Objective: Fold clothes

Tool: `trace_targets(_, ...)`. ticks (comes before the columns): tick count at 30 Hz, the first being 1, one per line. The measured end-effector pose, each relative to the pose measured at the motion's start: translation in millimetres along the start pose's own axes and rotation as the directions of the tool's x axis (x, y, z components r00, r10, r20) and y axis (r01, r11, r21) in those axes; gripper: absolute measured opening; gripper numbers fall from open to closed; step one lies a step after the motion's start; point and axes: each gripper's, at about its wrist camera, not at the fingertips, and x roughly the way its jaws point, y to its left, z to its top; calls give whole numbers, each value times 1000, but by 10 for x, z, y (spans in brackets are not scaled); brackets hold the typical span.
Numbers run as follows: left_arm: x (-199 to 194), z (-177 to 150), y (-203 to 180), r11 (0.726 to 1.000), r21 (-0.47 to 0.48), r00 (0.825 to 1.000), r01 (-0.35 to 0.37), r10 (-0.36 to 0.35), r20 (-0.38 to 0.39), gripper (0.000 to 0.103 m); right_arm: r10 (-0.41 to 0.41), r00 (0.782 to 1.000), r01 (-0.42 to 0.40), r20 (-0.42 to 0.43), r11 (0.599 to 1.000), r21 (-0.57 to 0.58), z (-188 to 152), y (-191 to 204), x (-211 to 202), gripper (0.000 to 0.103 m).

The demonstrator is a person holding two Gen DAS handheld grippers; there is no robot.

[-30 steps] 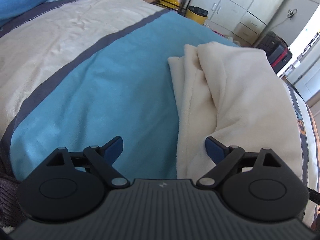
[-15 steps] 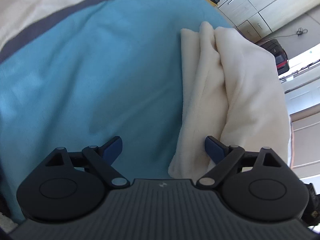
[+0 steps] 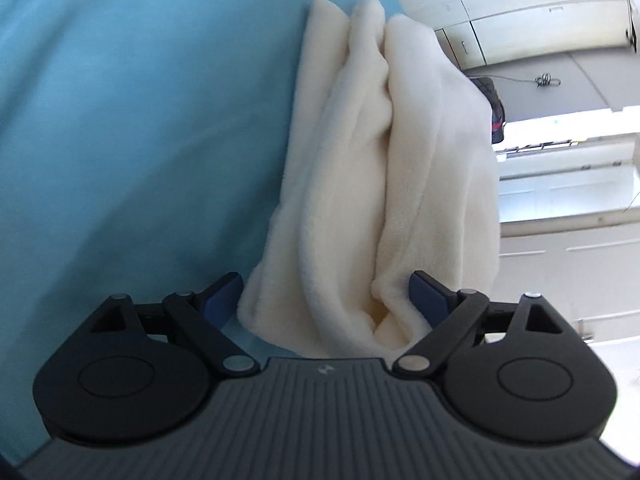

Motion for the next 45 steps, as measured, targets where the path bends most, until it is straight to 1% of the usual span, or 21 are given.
trace_targets(3, -47, -28, -129, 997, 70, 997, -41, 36, 74, 39, 12, 1000, -12, 2, 1000, -9, -18, 29, 28, 88)
trace_targets(4, -77, -43, -202, 991, 104, 992, -79, 68, 110, 30, 19, 1000, -19, 3, 1000, -16, -28, 48, 37, 77)
trace_targets(5, -105, -61, -301, 981, 148, 983, -122, 100, 152, 30, 47, 999, -47, -7, 999, -4, -46, 52, 62, 65)
trace_targets(8, -208, -118, -656, 922, 298, 942, -245, 155, 297, 22, 43, 999, -43, 4, 999, 3, -119, 149, 67, 51)
trace_targets(11, -348, -69, -900, 868, 381, 894, -318, 141, 425, 19, 119, 991, -120, -67, 993, 1, -150, 454, 71, 49)
trace_targets(12, -395, -32, -951, 857, 394, 880, -331, 130, 457, 20, 189, 978, -188, -93, 982, 27, -180, 537, 76, 49)
trace_targets(14, -480, 192, -747, 915, 296, 886, -275, 122, 447, 29, 252, 954, -250, -163, 968, 33, -251, 703, 133, 51)
trace_targets(17, -663, 384, -267, 989, 67, 915, -130, 94, 392, 31, 121, 965, -140, -233, 988, -65, -337, 805, 232, 58)
trace_targets(20, -859, 287, 135, 996, -77, 933, -34, 60, 355, 36, 54, 965, -66, -256, 997, -39, -333, 686, 237, 62)
trace_targets(22, -970, 203, 271, 992, -129, 937, -10, 54, 346, 56, 92, 976, -83, -199, 995, 51, -260, 564, 121, 68)
trace_targets(24, -1058, 88, 350, 991, -130, 939, 29, 18, 344, 58, 94, 988, -84, -123, 993, 86, -154, 526, 1, 78)
trace_targets(28, -990, 106, 190, 998, 2, 960, 57, -56, 276, 62, 57, 997, -54, -46, 996, 67, 63, 559, -33, 84)
trace_targets(32, -997, 67, -107, 974, 225, 942, -17, -60, 330, 64, 19, 996, -18, -85, 1000, 17, 189, 618, 144, 86)
trace_targets(34, -1046, -12, -296, 940, 334, 923, -75, -62, 381, 78, -5, 994, 3, -113, 1000, -25, 151, 603, 255, 86)
trace_targets(36, -967, -41, -383, 916, 393, 944, -82, -55, 325, 81, -24, 990, 19, -138, 999, -36, 40, 586, 337, 86)
trace_targets(38, -843, -76, -398, 904, 409, 964, -124, 12, 266, 81, 9, 982, -14, -186, 999, -29, -90, 561, 392, 86)
trace_targets(39, -762, -78, -402, 894, 405, 958, -193, 82, 275, 81, 4, 976, -13, -219, 999, -44, -141, 566, 420, 86)
trace_targets(40, -682, -78, -404, 879, 399, 946, -261, 152, 284, 81, -3, 968, -12, -250, 998, -61, -193, 573, 448, 85)
trace_targets(43, -535, -1, -321, 832, 319, 878, -454, 358, 316, 81, -68, 966, 21, -248, 982, -186, -328, 669, 426, 66)
trace_targets(44, -512, 33, -257, 837, 288, 873, -465, 379, 307, 81, -72, 967, 23, -245, 980, -196, -346, 675, 399, 60)
trace_targets(45, -512, 63, -187, 862, 250, 885, -441, 371, 282, 81, -68, 968, 20, -241, 980, -197, -358, 683, 384, 58)
